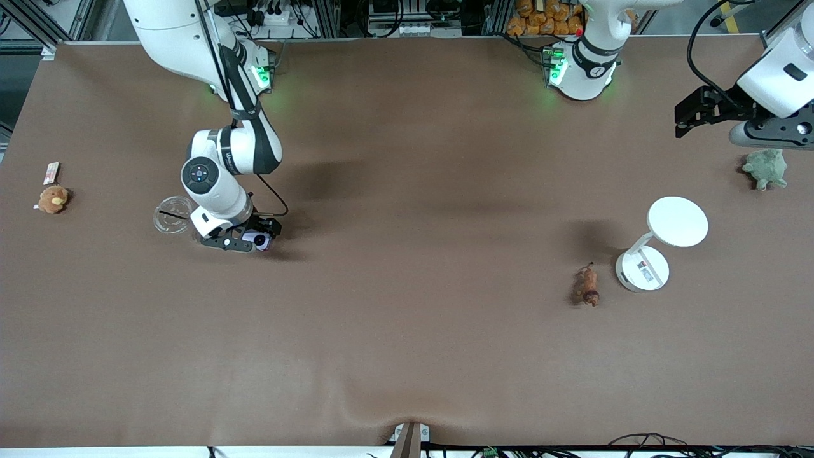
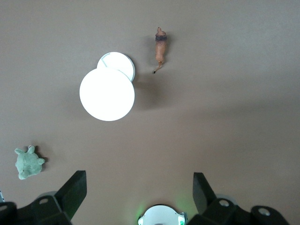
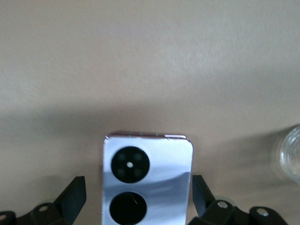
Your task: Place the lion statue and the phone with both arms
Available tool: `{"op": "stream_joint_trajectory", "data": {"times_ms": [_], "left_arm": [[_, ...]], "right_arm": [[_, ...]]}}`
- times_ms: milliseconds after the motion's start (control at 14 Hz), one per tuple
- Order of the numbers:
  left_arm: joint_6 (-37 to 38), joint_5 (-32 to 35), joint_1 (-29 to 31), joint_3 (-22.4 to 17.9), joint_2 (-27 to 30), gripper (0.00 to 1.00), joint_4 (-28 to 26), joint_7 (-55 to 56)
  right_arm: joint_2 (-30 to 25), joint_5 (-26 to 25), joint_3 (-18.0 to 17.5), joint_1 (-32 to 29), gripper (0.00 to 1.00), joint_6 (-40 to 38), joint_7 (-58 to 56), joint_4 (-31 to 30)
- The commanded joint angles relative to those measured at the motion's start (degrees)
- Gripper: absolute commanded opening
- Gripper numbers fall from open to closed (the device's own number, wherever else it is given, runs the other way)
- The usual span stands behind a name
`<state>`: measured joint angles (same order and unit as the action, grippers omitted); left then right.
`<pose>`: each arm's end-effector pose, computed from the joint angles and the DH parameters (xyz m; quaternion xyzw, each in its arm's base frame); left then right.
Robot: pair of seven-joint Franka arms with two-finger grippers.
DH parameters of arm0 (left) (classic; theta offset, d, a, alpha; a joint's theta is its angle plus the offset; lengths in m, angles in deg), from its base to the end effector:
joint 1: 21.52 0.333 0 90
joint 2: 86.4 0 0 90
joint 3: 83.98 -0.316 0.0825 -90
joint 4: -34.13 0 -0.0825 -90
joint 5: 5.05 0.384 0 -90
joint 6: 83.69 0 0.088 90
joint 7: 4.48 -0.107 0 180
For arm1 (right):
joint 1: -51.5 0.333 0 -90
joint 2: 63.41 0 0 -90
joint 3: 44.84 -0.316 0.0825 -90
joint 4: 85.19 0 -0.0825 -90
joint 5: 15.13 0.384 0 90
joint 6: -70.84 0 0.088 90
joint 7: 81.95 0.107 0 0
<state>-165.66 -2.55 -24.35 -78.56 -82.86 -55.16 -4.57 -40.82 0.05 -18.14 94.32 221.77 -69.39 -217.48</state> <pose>0.5156 -0.0713 0.6516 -0.9967 0.0701 0.0313 0.0269 0.5054 0.1301 0.1904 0.9972 -0.0708 0.0014 0.0242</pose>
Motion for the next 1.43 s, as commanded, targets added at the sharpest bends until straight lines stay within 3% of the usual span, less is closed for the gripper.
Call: {"op": "stream_joint_trajectory", "data": {"times_ms": [0, 214, 429, 571, 1000, 1214, 1357], "left_arm": [[1.0, -0.5, 0.5, 0.3, 0.0, 1.0, 0.9, 0.6], [0.8, -0.1, 0.7, 0.3, -0.3, 1.0, 0.9, 0.5], [0.8, -0.7, 0.9, -0.2, -0.5, 1.0, 0.9, -0.2], [0.8, -0.7, 0.8, -0.2, -0.9, 1.0, 0.8, -0.2], [0.7, -0.7, 0.8, -0.2, -1.9, 1.0, 0.9, -0.3], [0.7, -0.4, 0.6, 0.0, -2.8, 1.0, 1.0, -0.3], [0.8, -0.5, 0.9, -0.2, -4.1, 1.0, 3.9, -0.8]], "right_arm": [[-4.8, -0.4, 0.2, -0.4, 1.0, -6.1, -0.9, 2.2], [-9.2, -0.5, 2.5, -0.4, 1.0, -22.2, -1.0, 9.8], [-9.8, -0.9, 5.2, -0.4, 1.0, -41.7, -0.9, 24.1], [-9.4, -1.9, 7.6, -0.5, 1.0, -50.6, -0.9, 32.7], [-9.1, -3.0, 9.0, -8.1, 1.0, -66.4, -4.6, 52.7], [-9.6, -3.1, 9.2, -9.9, 1.0, -71.1, -5.7, 56.3], [-9.7, -3.1, 9.2, -10.1, 1.0, -74.1, -4.9, 57.2]]}}
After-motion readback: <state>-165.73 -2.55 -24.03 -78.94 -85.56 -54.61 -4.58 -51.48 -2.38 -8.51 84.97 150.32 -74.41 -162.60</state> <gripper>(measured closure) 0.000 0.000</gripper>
